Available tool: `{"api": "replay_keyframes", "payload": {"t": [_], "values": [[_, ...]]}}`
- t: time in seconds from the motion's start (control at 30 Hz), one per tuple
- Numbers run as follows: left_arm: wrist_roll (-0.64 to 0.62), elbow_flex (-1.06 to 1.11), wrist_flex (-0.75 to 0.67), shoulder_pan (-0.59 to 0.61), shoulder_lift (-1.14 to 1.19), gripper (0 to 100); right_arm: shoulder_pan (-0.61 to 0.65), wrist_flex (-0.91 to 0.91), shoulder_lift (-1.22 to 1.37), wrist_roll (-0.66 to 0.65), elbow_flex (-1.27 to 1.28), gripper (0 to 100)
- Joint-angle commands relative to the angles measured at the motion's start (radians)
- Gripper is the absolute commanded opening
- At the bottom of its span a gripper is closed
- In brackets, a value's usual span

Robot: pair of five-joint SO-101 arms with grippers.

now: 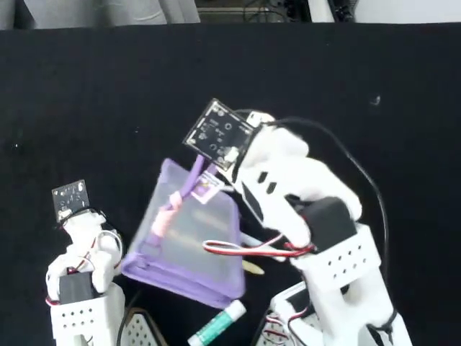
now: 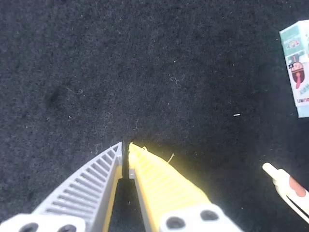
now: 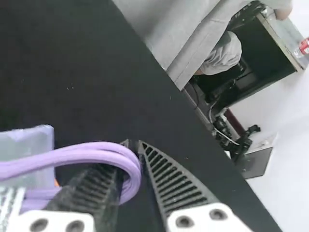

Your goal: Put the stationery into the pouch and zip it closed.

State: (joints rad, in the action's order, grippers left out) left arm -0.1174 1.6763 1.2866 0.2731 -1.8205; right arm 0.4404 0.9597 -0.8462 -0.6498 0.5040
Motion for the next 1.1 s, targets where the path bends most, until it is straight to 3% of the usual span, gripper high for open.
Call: {"api": "replay_keyframes", "payload": {"t": [0.0, 0.6, 0.83, 1.07], "values": [[-0.006, 0.024, -0.012, -0.005, -0.003, 3, -0.011, -0.038, -0.059, 0.025, 0.013, 1.1], [-0.008, 0.024, -0.012, -0.016, -0.003, 3, -0.021, 0.02, -0.337, 0.02, 0.125, 1.1], [-0.008, 0.024, -0.012, -0.226, -0.003, 3, -0.126, 0.018, -0.338, 0.017, 0.12, 1.1], [-0.003, 0.024, -0.012, -0.432, -0.003, 3, -0.137, 0.049, -0.341, -0.06, 0.12, 1.1]]}}
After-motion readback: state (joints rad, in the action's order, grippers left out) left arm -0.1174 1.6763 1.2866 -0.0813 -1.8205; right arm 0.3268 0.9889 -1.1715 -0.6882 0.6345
